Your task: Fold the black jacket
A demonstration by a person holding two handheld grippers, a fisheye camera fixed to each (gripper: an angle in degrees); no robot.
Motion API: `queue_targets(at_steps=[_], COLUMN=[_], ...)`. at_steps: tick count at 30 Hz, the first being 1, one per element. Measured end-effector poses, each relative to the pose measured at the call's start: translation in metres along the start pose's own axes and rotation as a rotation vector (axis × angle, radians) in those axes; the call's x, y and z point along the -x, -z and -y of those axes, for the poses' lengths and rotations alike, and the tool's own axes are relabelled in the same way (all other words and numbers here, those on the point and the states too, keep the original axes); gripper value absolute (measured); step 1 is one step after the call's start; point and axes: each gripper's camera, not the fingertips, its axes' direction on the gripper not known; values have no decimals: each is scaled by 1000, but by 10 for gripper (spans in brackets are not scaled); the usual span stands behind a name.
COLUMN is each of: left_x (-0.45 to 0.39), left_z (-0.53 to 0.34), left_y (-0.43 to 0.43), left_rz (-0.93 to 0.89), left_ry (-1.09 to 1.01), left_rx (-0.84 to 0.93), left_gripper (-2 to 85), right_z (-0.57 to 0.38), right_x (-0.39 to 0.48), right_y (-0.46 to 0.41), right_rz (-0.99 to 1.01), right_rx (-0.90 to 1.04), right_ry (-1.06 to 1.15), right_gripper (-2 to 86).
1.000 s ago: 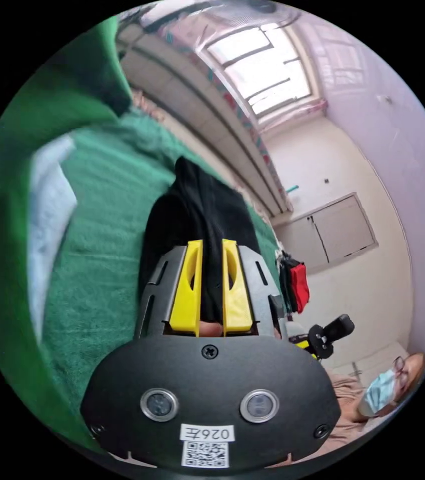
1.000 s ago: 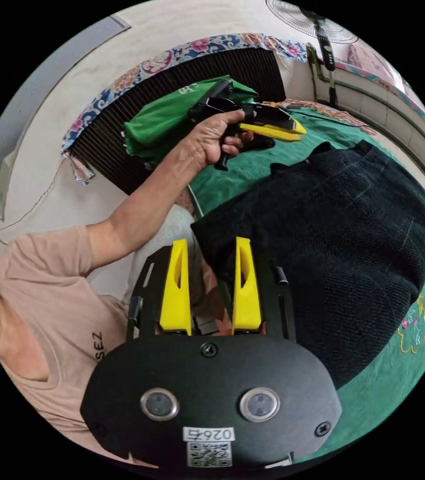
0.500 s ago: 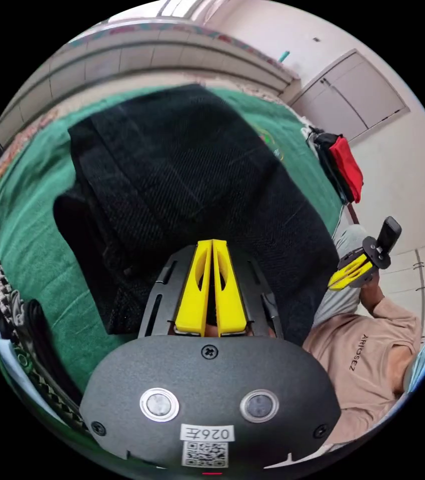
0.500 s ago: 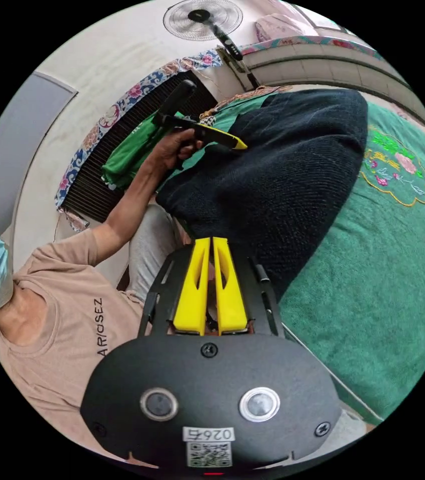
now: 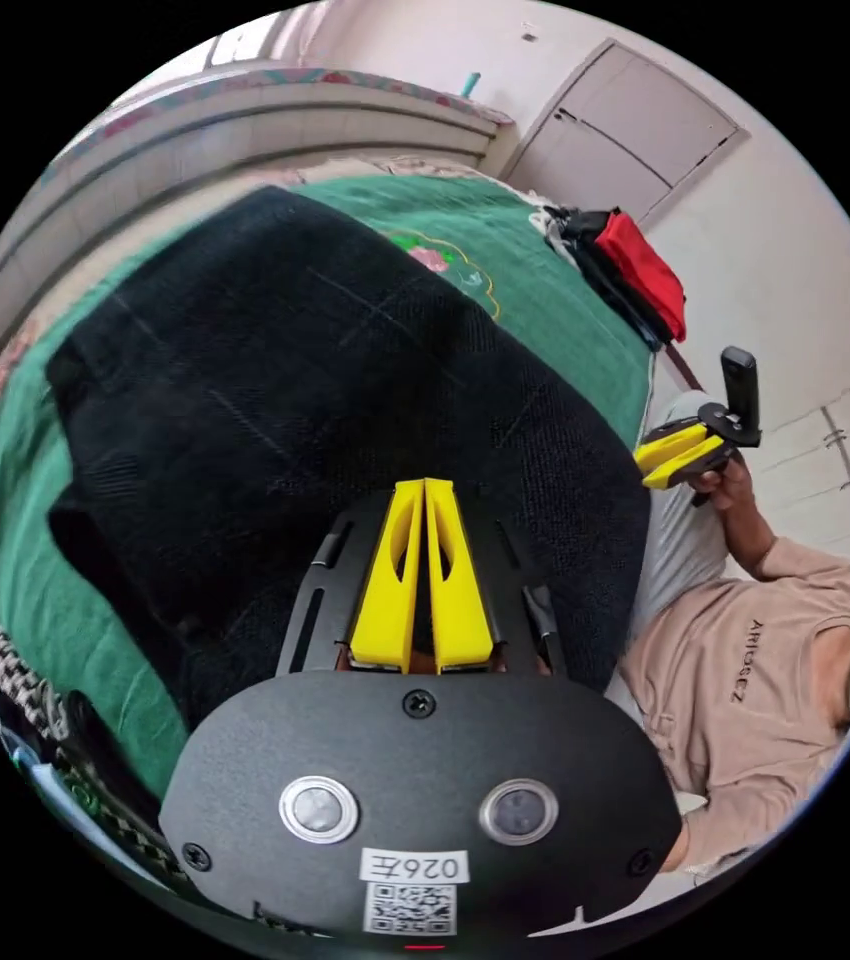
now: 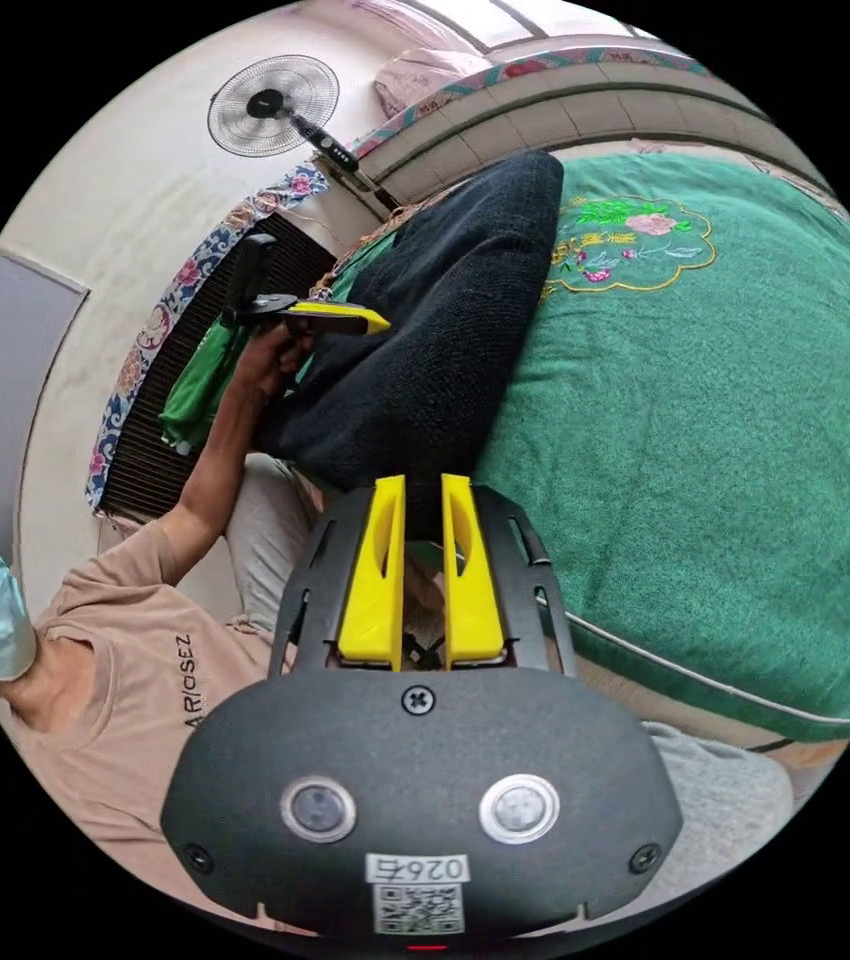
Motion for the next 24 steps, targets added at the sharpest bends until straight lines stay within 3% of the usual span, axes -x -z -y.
queue_targets(at_steps=[3,5,8,11,13,15,18,21,22,24], left_x=[-26,-58,-98,-127,-143,-162,-176,-139,-107,-53], left_z=[-39,-86,-156,-215,-237,-251,-268,-265,-253,-242], left_y=[51,101,140,157,166,176,178,158,147,119], left_rz=[144,169,100,-17,-81,-72,100,254,212,122], left_ry=[-41,-140,-357,-560,-653,-705,-622,-387,-270,-114], left_rx=[-259,-627,-1062,-1332,-1389,-1335,-1320,-1307,-1196,-1089], left_gripper=[-8,-8,-9,-9,-8,-7,3,60,103,91], right_z=[-30,-62,-118,-167,-182,-186,-189,-172,-155,-126], right_x=[38,86,152,194,211,224,231,211,195,165], right_y=[32,68,102,108,105,103,98,83,73,51], right_rz=[-115,-302,-564,-661,-641,-628,-563,-447,-397,-349], right_rx=[-158,-371,-722,-1039,-1074,-1053,-1068,-997,-916,-801], right_ry=[117,243,402,486,584,598,618,623,590,513], right_gripper=[1,2,31,37,7,-2,-8,-9,-8,-7])
